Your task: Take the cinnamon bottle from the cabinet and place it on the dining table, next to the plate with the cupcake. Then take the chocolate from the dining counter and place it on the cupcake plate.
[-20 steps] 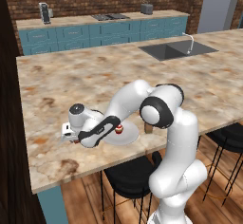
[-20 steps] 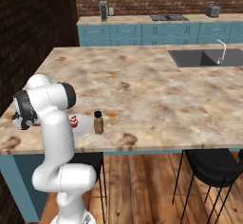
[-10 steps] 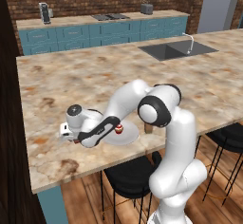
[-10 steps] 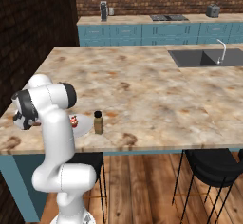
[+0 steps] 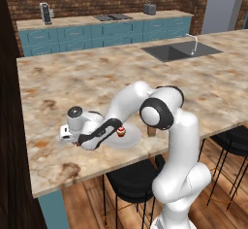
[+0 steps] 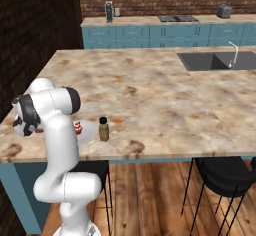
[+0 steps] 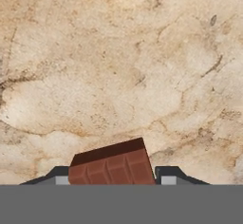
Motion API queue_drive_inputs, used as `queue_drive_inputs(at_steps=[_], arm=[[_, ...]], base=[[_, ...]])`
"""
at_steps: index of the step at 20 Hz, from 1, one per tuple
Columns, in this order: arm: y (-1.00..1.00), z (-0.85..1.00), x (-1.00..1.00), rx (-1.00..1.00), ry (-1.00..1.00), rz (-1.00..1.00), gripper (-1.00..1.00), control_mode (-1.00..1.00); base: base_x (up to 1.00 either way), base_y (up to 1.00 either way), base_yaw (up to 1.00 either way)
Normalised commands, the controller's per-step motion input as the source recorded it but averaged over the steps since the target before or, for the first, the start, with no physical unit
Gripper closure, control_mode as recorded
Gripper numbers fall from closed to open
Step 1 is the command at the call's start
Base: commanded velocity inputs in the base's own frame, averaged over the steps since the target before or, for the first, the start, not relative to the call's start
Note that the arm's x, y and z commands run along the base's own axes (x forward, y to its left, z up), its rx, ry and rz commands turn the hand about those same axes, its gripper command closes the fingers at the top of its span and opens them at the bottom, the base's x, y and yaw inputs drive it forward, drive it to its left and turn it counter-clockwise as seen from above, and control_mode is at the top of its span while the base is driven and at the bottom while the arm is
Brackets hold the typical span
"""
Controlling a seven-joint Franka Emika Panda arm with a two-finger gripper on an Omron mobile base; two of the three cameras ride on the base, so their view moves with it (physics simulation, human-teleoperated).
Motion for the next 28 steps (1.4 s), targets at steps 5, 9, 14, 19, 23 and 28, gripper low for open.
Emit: queue_drive_inputs(at_steps=[5,9,14,19,23,28], arm=[[-0.31,0.6,-0.26,-0.01,-0.09,0.05,1.0,-1.0],[-0.89,0.43,-0.47,0.0,-0.03,0.0,1.0,-1.0],[-1.0,0.27,-0.26,0.0,0.0,-0.05,1.0,-1.0],[-0.77,0.2,0.0,0.0,0.0,-0.04,1.0,-1.0],[-0.38,0.0,0.01,0.0,0.01,0.0,1.0,-1.0],[-0.05,0.0,0.12,0.0,0.0,0.01,-1.0,-1.0]], base=[[0.0,0.0,0.0],[0.0,0.0,0.0],[0.0,0.0,0.0],[0.0,0.0,0.0],[0.0,0.0,0.0],[0.0,0.0,0.0]])
